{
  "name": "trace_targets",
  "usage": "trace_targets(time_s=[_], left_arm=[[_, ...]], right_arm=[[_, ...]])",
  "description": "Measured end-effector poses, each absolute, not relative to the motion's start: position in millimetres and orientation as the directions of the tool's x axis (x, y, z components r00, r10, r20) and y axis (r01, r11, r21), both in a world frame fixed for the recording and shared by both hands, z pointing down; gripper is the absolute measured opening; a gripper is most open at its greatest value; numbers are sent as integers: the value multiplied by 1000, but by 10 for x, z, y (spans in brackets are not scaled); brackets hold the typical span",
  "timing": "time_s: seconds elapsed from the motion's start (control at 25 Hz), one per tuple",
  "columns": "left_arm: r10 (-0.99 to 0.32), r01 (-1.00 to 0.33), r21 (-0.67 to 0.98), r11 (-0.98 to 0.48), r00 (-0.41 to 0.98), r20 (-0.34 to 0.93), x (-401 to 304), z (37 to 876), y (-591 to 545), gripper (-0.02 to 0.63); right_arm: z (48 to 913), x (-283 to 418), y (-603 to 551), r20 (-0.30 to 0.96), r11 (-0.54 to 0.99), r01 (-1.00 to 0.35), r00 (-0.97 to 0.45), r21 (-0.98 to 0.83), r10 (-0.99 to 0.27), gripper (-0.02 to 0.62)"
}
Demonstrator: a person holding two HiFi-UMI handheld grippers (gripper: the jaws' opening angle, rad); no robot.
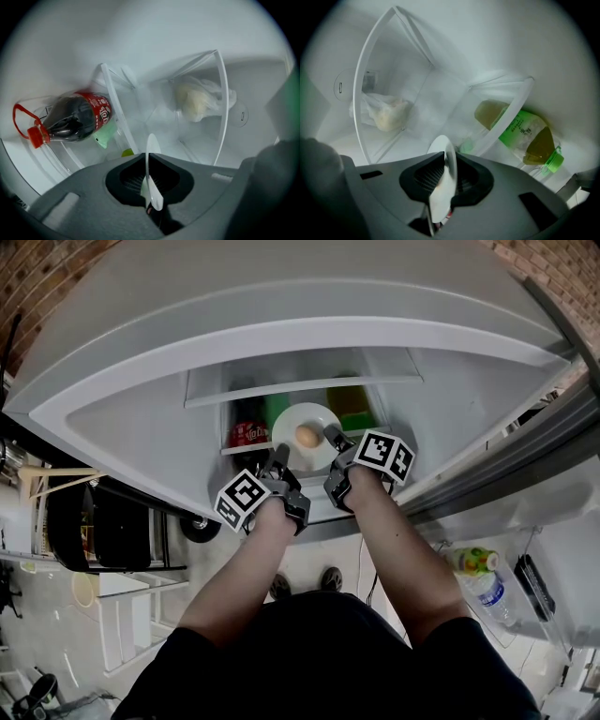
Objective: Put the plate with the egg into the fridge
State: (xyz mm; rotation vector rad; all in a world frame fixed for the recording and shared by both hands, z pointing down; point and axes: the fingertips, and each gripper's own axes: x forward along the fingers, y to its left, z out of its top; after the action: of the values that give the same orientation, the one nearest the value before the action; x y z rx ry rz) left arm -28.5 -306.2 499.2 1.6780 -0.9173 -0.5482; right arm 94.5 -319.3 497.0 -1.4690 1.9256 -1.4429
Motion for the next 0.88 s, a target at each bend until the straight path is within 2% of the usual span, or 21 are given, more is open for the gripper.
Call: trace_targets(time_s=[0.36, 0.88], left_arm=[[-817, -200, 979, -34, 570, 88, -308, 5037, -3112, 17], [-832, -208, 978, -21, 546, 99, -317, 5088, -3146, 18]], right_arm=[[5007, 1016, -3067, 327, -46, -568, -403, -822, -855, 59], [5111, 848, -2850, 302, -38, -503, -455, -863, -837, 56]])
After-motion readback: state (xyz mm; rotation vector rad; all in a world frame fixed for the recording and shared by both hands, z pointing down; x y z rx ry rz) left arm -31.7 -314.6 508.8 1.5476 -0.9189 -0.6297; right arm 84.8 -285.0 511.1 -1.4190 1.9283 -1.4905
